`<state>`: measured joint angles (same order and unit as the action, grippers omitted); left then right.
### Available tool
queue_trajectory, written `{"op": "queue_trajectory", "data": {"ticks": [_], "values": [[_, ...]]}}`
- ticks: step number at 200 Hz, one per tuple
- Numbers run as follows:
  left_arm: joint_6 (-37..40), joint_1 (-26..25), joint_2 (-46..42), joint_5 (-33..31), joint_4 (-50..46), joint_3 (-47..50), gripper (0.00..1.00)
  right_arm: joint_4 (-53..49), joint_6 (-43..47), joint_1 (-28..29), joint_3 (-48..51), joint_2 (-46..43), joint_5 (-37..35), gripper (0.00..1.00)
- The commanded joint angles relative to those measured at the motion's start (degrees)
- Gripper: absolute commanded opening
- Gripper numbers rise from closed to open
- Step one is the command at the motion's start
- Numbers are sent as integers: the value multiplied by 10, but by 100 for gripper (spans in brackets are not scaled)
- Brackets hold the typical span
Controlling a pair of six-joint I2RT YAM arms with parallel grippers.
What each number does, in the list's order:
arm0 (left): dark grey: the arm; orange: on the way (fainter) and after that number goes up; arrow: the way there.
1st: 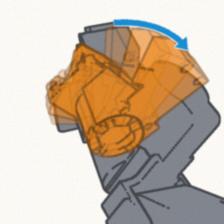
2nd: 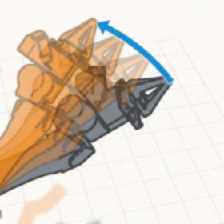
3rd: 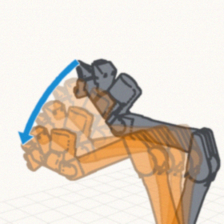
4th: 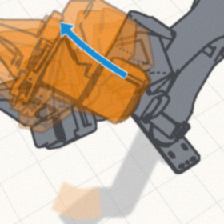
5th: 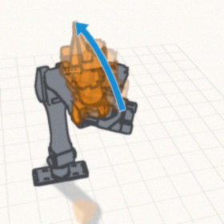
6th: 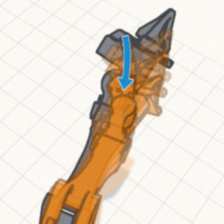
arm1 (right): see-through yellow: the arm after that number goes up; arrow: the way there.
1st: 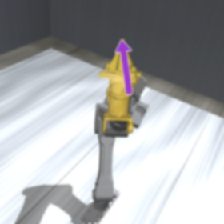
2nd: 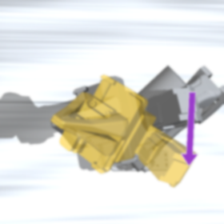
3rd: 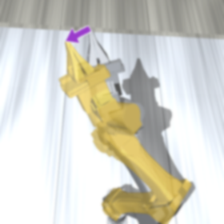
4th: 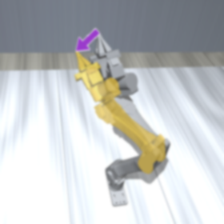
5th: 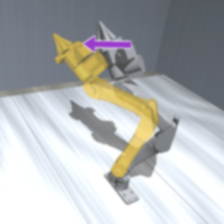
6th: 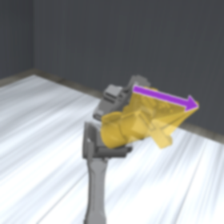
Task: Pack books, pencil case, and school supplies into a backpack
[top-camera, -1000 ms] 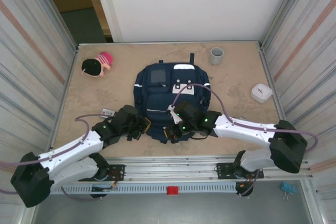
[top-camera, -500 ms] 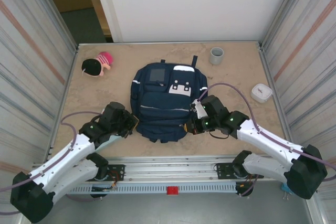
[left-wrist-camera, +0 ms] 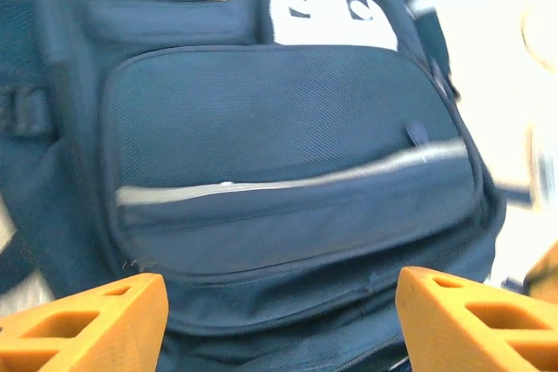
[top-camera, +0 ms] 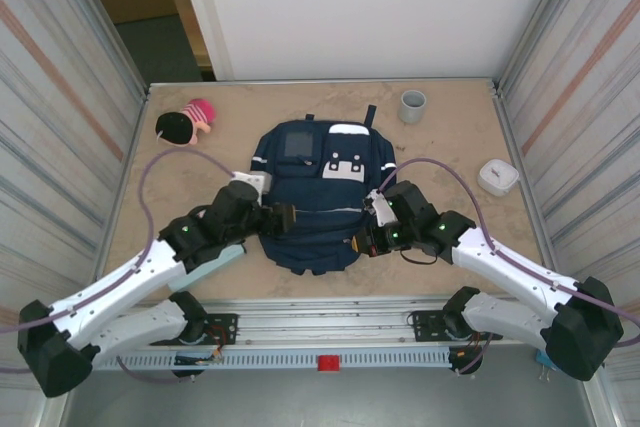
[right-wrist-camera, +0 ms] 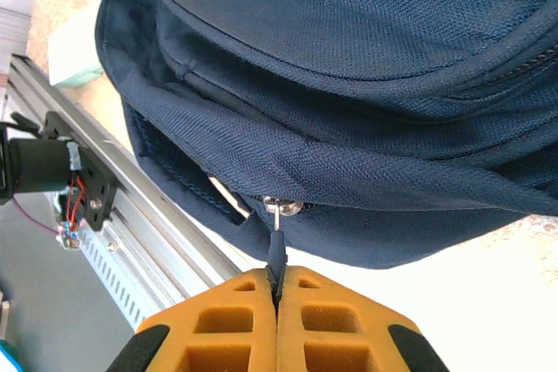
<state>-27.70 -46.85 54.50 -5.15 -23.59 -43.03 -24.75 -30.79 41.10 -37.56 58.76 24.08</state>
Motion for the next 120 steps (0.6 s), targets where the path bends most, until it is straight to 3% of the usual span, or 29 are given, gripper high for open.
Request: {"op": "queue_trajectory", "data": {"ticks": [1, 30, 63, 73, 120], "values": [[294, -33, 41, 64, 72, -1, 74, 13, 14, -4, 2, -31, 11, 0], [449, -57, 123, 97, 95, -3, 84, 14, 14, -5, 7, -36, 9, 0], [502, -59, 187, 109, 131, -12, 87, 27, 9, -4, 12, -36, 14, 0], [501, -59, 202, 109, 139, -14, 80, 32, 9, -4, 14, -35, 14, 0], [479, -60, 196, 179, 181, -3, 27, 44, 9, -5, 27, -27, 10, 0]]}}
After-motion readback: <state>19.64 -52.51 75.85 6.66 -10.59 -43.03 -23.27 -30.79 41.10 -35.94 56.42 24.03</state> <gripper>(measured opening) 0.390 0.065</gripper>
